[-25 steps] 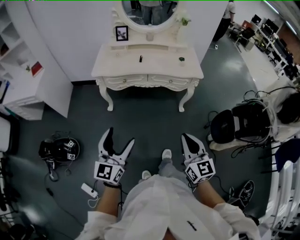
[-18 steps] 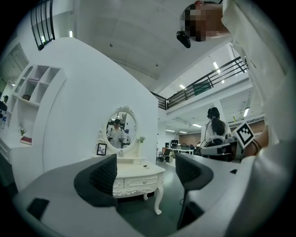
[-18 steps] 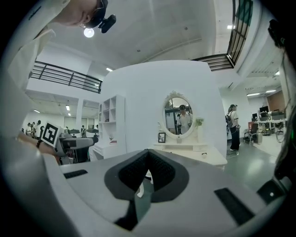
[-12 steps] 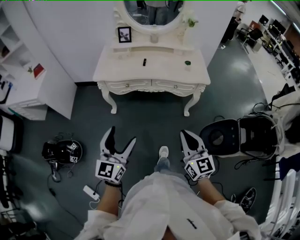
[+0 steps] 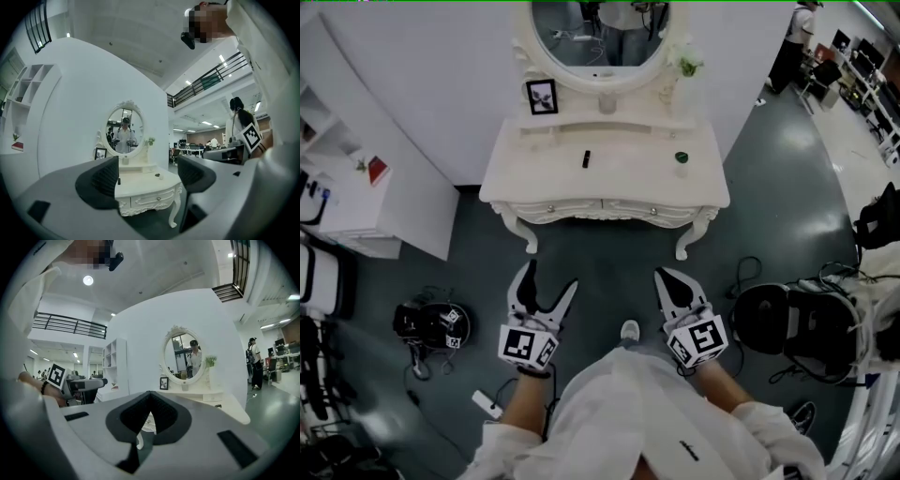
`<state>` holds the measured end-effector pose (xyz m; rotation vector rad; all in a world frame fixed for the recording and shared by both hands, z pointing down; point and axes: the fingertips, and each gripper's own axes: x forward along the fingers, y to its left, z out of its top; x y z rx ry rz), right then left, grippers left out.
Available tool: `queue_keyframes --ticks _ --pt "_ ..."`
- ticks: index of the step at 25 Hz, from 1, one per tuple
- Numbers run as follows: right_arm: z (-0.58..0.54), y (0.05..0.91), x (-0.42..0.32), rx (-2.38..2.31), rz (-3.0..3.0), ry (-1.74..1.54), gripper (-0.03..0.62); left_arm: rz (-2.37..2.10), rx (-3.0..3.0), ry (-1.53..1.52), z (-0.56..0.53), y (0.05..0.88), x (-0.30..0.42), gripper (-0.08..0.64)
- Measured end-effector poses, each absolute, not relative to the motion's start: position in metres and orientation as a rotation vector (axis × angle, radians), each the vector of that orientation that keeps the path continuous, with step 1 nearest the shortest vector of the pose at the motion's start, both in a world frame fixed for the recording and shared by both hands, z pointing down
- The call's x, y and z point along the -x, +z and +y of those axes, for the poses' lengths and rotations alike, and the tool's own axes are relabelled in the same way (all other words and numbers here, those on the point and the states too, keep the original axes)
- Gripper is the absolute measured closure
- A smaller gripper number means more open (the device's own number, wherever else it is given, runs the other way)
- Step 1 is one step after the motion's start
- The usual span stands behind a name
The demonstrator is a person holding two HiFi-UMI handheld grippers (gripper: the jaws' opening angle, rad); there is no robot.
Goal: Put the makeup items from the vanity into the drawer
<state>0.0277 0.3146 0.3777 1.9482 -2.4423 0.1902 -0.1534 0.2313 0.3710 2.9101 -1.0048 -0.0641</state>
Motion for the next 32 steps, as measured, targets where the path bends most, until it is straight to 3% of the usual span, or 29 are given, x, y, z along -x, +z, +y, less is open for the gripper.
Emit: queue_keyframes --ticks 21,32 --pt "0.196 0.39 -0.111 -1.872 -2.489 0.223 0.574 -1.046 -2.866 -0.081 0.109 0.378 0.053 0.184" --pt "0.07 0.402 -0.143 -1.88 -2.448 0.242 0.575 -0.977 -2.862 0.022 -0.027 0.409 -0.007 0.184"
